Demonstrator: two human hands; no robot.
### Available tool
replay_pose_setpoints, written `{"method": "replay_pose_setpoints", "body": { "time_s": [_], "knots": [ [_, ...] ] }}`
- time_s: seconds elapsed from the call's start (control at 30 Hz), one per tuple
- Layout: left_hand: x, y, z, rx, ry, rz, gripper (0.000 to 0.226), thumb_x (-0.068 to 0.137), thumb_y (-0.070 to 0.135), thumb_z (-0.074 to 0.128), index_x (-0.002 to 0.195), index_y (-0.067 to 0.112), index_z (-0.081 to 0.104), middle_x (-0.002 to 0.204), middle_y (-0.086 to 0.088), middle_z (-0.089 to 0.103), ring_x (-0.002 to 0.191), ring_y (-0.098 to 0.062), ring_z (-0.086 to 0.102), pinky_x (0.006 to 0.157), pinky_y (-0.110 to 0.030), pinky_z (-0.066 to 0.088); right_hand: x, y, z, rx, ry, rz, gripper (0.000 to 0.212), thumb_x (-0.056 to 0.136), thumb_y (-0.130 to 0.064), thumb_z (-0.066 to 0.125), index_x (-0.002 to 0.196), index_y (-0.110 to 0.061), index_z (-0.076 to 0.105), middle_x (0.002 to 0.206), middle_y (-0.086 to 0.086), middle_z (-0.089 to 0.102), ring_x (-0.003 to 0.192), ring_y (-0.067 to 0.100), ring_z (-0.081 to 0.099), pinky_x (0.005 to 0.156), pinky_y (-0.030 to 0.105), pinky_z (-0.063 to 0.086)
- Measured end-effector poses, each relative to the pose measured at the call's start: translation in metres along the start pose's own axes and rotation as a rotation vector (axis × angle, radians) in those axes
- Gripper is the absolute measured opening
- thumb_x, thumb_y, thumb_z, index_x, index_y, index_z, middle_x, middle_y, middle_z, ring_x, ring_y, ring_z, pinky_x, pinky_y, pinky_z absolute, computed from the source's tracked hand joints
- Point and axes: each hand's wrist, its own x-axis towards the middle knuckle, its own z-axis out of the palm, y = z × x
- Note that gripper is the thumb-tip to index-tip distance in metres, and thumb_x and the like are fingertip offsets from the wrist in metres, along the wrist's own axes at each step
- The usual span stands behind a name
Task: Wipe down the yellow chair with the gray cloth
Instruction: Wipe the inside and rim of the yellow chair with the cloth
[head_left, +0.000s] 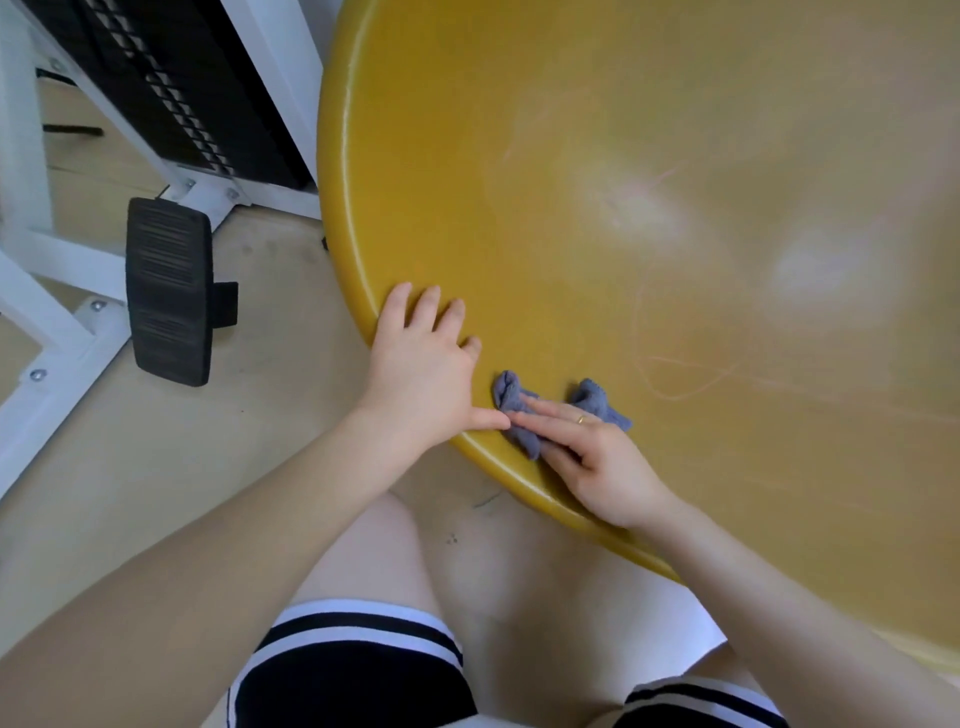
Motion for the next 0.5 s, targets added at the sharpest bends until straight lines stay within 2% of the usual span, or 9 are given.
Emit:
{"method": "replay_pose_setpoints", "body": {
  "time_s": [0.07, 0.13, 0.17, 0.2, 0.27, 0.37, 0.5],
  "knots": [
    [0.000, 0.000, 0.000, -0.006, -0.008, 0.008, 0.089, 0.071, 0.085, 0.029, 0.142, 0.032, 0.036, 0.156, -0.005, 0.018, 0.143, -0.032, 0.008, 0.114, -0.050, -0.001, 0.017, 0.014, 0.000, -0.061, 0.018, 0.018, 0.036, 0.086, -0.006, 0.048, 0.119, -0.005, 0.061, 0.129, 0.019, 0.053, 0.122, 0.024, 0.046, 0.107, 0.015, 0.024],
    [0.000, -0.001, -0.001, -0.011, -0.019, 0.014, 0.087, 0.071, 0.085, 0.030, 0.141, 0.033, 0.036, 0.157, -0.003, 0.018, 0.143, -0.032, 0.008, 0.114, -0.050, -0.001, 0.039, 0.032, 0.000, -0.138, 0.049, 0.103, 0.039, 0.088, -0.005, 0.041, 0.123, -0.003, 0.057, 0.133, 0.027, 0.046, 0.126, 0.041, 0.041, 0.110, 0.042, 0.028],
    [0.000, -0.001, -0.002, -0.013, -0.025, 0.015, 0.086, 0.071, 0.085, 0.031, 0.141, 0.034, 0.037, 0.157, -0.003, 0.018, 0.143, -0.032, 0.008, 0.114, -0.050, -0.002, 0.052, 0.040, -0.003, -0.186, 0.083, 0.150, 0.041, 0.089, -0.004, 0.038, 0.128, -0.005, 0.053, 0.138, 0.026, 0.041, 0.129, 0.043, 0.036, 0.109, 0.052, 0.026],
    [0.000, -0.001, -0.003, -0.011, -0.035, 0.015, 0.086, 0.072, 0.085, 0.031, 0.141, 0.034, 0.036, 0.157, -0.003, 0.018, 0.144, -0.031, 0.007, 0.114, -0.050, -0.002, 0.065, 0.046, -0.008, -0.224, 0.117, 0.199, 0.044, 0.091, -0.001, 0.036, 0.132, -0.008, 0.049, 0.143, 0.024, 0.035, 0.134, 0.041, 0.030, 0.109, 0.055, 0.023],
    [0.000, -0.001, -0.003, -0.003, -0.051, 0.016, 0.086, 0.072, 0.085, 0.029, 0.142, 0.035, 0.035, 0.157, -0.002, 0.016, 0.144, -0.031, 0.006, 0.114, -0.050, -0.002, 0.086, 0.052, -0.020, -0.219, 0.143, 0.302, 0.049, 0.093, 0.005, 0.034, 0.138, -0.014, 0.042, 0.151, 0.015, 0.025, 0.140, 0.032, 0.019, 0.113, 0.048, 0.016],
    [0.001, -0.001, -0.002, -0.001, -0.051, 0.019, 0.084, 0.073, 0.085, 0.028, 0.141, 0.036, 0.035, 0.157, -0.002, 0.016, 0.144, -0.030, 0.006, 0.114, -0.049, -0.001, 0.088, 0.045, -0.028, -0.143, 0.103, 0.363, 0.054, 0.092, 0.007, 0.033, 0.139, -0.018, 0.040, 0.154, 0.008, 0.019, 0.142, 0.023, 0.013, 0.115, 0.029, 0.007],
    [0.000, 0.000, -0.001, -0.039, -0.030, 0.015, 0.076, 0.075, 0.082, 0.031, 0.137, 0.039, 0.041, 0.156, -0.001, 0.020, 0.143, -0.028, 0.010, 0.113, -0.049, 0.000, 0.035, 0.017, -0.010, -0.056, -0.011, 0.193, 0.050, 0.088, 0.013, 0.036, 0.130, -0.009, 0.052, 0.146, 0.014, 0.033, 0.138, 0.022, 0.026, 0.108, 0.013, 0.010]
  ]
}}
